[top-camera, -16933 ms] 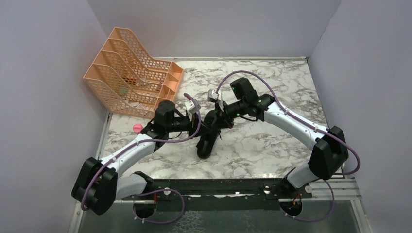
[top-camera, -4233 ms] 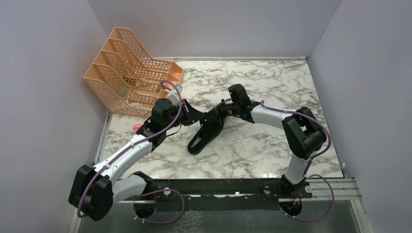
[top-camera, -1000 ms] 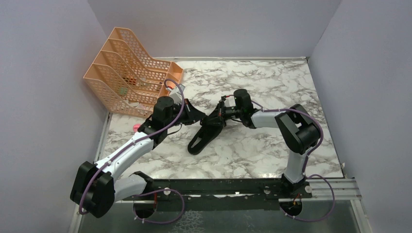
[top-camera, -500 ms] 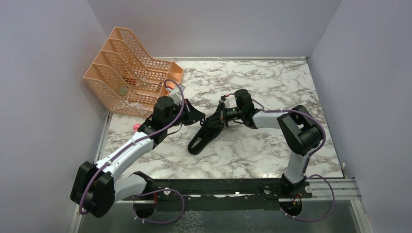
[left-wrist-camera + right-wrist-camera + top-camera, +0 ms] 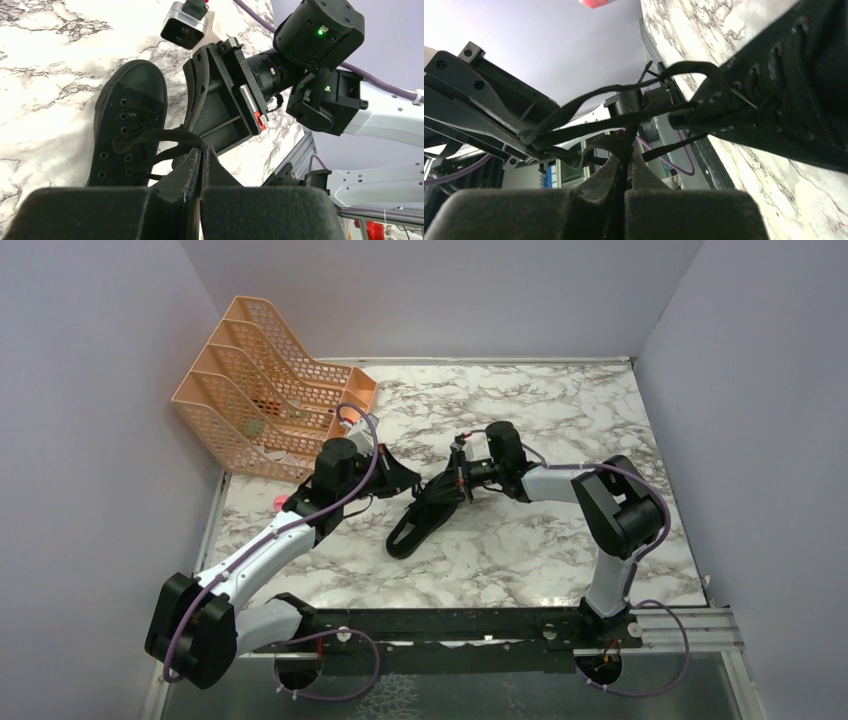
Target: Tie the shoes
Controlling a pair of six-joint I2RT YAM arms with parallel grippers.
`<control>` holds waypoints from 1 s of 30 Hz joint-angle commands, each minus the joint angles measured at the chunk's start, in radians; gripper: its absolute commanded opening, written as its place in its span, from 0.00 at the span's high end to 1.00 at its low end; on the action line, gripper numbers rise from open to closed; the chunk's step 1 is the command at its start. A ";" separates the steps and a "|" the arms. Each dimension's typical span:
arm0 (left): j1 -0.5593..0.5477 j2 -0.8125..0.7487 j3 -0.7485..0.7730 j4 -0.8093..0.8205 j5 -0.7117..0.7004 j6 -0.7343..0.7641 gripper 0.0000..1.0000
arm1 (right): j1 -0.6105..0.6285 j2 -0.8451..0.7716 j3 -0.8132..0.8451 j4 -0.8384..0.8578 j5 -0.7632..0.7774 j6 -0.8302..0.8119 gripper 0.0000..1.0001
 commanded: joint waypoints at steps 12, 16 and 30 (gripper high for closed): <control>0.009 0.017 0.044 0.013 0.035 0.015 1.00 | 0.035 0.137 0.209 -0.092 -0.083 -0.130 0.97; 0.009 0.021 0.048 -0.021 -0.004 0.007 1.00 | 0.044 0.121 0.219 -0.177 -0.015 -0.191 0.94; 0.051 0.092 0.045 -0.042 -0.009 -0.043 1.00 | 0.057 0.077 0.326 -0.579 0.149 -0.406 0.69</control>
